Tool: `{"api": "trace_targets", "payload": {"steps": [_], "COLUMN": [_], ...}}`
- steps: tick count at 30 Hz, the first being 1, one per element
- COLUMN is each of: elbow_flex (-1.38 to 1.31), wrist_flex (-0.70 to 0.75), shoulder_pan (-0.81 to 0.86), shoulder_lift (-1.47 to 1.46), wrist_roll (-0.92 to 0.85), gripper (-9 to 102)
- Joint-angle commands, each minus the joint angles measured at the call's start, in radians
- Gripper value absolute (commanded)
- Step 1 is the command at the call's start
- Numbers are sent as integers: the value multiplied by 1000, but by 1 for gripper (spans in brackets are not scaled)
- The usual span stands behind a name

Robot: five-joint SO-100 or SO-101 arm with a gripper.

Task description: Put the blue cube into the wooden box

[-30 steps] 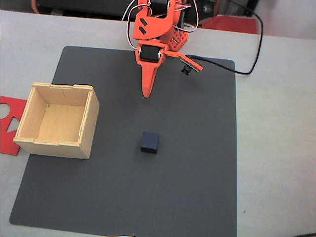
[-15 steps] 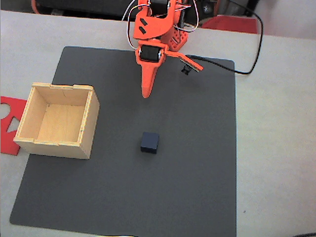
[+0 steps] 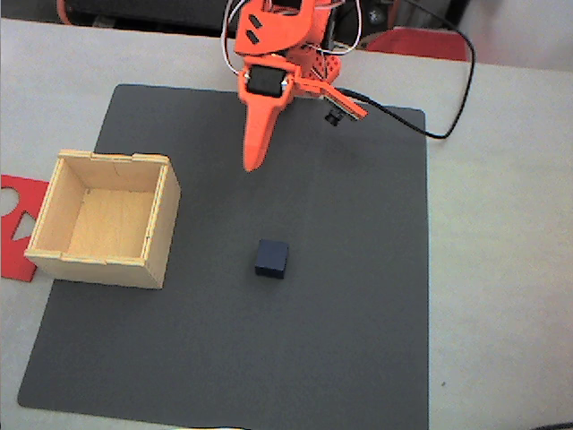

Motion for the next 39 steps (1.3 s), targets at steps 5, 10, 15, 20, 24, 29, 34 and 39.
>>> {"api": "trace_targets", "payload": {"steps": [5, 10, 15, 20, 24, 29, 34, 39], "elbow_flex": [-767, -988, -1081, -1114, -1135, -1269, -1331, -1331], "wrist_flex": [249, 331, 396, 492, 538, 626, 643, 612], "shoulder_pan": [-34, -67, -126, -158, -135, -74, -6, -14], "shoulder_lift": [-825, -1063, -1243, -1367, -1391, -1450, -1502, -1598], "wrist_roll": [-6, -43, -51, -29, -21, -46, -92, -109], "gripper": [27, 30, 31, 32, 32, 32, 31, 32]}}
